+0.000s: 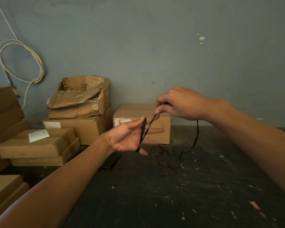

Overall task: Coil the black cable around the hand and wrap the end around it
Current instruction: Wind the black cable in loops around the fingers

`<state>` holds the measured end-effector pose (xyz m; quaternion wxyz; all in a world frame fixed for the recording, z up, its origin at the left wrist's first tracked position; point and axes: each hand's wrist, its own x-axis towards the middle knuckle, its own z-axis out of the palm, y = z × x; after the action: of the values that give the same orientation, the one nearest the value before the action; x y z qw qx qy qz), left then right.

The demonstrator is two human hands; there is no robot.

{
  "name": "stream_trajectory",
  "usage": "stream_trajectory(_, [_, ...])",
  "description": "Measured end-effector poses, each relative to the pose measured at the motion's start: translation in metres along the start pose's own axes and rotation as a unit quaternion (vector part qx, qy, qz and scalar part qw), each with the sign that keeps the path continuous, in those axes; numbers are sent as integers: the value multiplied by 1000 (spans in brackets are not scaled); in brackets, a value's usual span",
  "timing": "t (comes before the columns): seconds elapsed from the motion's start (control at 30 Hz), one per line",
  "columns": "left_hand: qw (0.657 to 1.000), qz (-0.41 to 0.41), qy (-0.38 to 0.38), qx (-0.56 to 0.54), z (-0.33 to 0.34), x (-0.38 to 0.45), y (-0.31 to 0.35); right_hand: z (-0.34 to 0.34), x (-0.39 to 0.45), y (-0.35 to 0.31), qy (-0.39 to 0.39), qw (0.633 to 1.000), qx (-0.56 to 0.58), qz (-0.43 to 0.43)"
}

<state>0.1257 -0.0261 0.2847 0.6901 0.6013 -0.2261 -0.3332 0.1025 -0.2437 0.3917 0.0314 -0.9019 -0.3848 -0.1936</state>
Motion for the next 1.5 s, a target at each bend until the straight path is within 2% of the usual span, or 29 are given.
stream_trajectory(0.23, [996,-34,-67,38,18,-1,1,-6,5,18,21,1000,12,0])
stream_trajectory(0.4, [992,-37,-117,31,28,-3,4,8,2,30,17,997,65,25])
stream_trajectory(0.57, [980,18,-193,-45,40,-4,6,47,-4,38,46,981,185,38])
stream_trajectory(0.7, [976,66,-201,-54,44,-4,12,85,-17,25,33,957,282,50])
stream_trajectory(0.9, [967,147,-192,-85,40,-1,32,140,-34,-11,6,961,264,77])
stream_trajectory(1.0, [969,171,-159,-83,32,-4,43,154,-41,-32,3,960,269,75])
stream_trajectory(1.17, [972,203,-48,-111,7,-11,48,158,-43,-43,-37,972,230,30])
stream_trajectory(1.27, [969,215,21,-124,-3,-13,44,149,-40,-50,-28,980,197,11])
stream_trajectory(1.4, [963,221,60,-140,-7,-9,35,128,-36,-58,-2,989,147,-35])
stream_trajectory(1.5, [965,211,82,-136,-11,-7,31,111,-35,-56,3,991,129,-38])
